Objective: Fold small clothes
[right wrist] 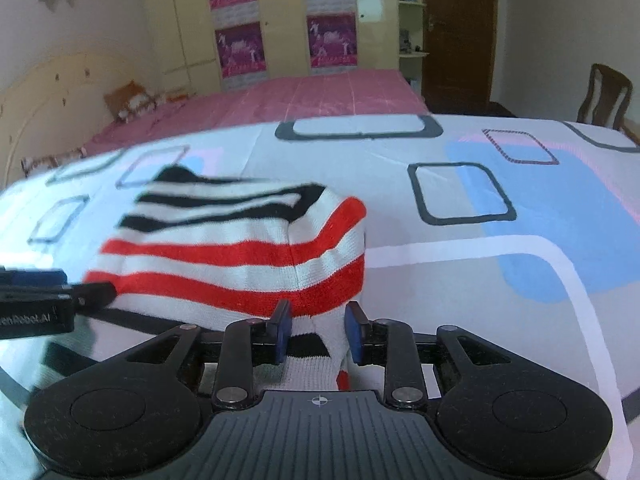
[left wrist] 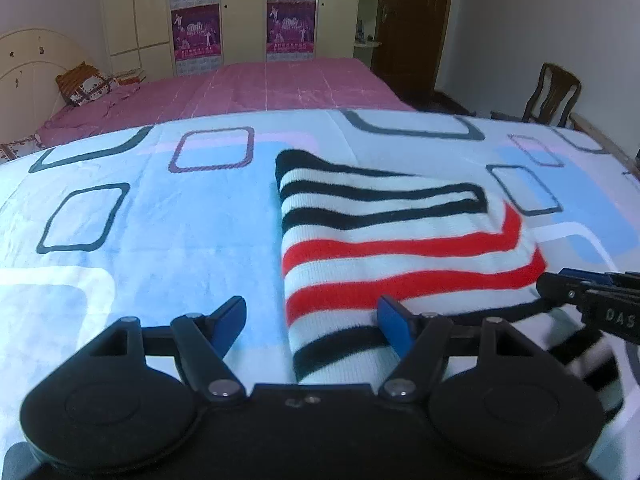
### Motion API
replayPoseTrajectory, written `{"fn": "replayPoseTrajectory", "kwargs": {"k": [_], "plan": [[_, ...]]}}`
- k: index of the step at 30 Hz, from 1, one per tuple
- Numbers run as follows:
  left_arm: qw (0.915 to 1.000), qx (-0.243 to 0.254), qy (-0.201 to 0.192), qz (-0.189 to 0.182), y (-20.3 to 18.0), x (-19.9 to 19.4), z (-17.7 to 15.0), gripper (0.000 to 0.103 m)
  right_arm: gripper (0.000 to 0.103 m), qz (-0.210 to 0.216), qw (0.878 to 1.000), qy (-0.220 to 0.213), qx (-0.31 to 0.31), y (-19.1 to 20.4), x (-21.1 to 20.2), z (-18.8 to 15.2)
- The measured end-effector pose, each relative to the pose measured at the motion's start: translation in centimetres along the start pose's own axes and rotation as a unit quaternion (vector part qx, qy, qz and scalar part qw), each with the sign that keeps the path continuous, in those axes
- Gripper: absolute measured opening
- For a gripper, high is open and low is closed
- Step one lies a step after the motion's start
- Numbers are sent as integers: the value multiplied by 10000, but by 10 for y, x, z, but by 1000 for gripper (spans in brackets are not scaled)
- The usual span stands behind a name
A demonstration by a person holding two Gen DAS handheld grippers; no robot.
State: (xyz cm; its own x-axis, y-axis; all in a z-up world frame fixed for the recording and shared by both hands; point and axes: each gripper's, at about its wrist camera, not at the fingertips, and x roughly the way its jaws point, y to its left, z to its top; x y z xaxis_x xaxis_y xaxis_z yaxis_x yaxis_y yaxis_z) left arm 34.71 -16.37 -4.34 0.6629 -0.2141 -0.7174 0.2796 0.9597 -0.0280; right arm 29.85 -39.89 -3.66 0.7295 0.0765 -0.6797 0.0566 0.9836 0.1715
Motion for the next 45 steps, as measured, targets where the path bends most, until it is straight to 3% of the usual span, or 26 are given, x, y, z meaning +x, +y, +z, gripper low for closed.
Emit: {"fn": "replayPoseTrajectory", "kwargs": {"k": [5, 12, 15, 24, 26, 30, 32, 37, 40, 45], "plan": [[9996, 81, -128, -229, 0, -28, -15, 72, 28, -75, 9998, -163, -113, 8, -32, -12], [9971, 144, 313, -679, 4, -29, -52, 73, 28, -362, 9991, -97, -181, 19, -63, -48], [9952, -119, 379, -893, 15, -20, -59, 72, 28, -525, 9984, 107, -176, 19, -59, -64], [9922, -129, 463, -1153, 22, -9, -61, 70, 28, -543, 9966, 450, 435, 5, -44, -71], [9910, -236, 532, -1202, 23, -9, -58, 72, 28, -438, 9970, 472, 425, 2, -51, -66], [9875, -617, 643, -1299, 31, -15, -53, 90, 31, -133, 9983, 273, 490, -6, -66, -53], [9858, -877, 603, -1301, 35, -16, -47, 94, 71, -41, 9983, 143, 558, -11, -65, -43], [9794, -1347, 593, -1385, 38, 1, -24, 96, 72, 375, 9952, 110, 896, -25, -32, -18], [9786, -1352, 603, -1427, 32, 19, -12, 95, 72, 650, 9916, 281, 1086, -35, -2, -8], [9731, -1443, 776, -1618, 32, 51, -8, 98, 72, 1311, 9748, 534, 1725, -59, 41, -5]]}}
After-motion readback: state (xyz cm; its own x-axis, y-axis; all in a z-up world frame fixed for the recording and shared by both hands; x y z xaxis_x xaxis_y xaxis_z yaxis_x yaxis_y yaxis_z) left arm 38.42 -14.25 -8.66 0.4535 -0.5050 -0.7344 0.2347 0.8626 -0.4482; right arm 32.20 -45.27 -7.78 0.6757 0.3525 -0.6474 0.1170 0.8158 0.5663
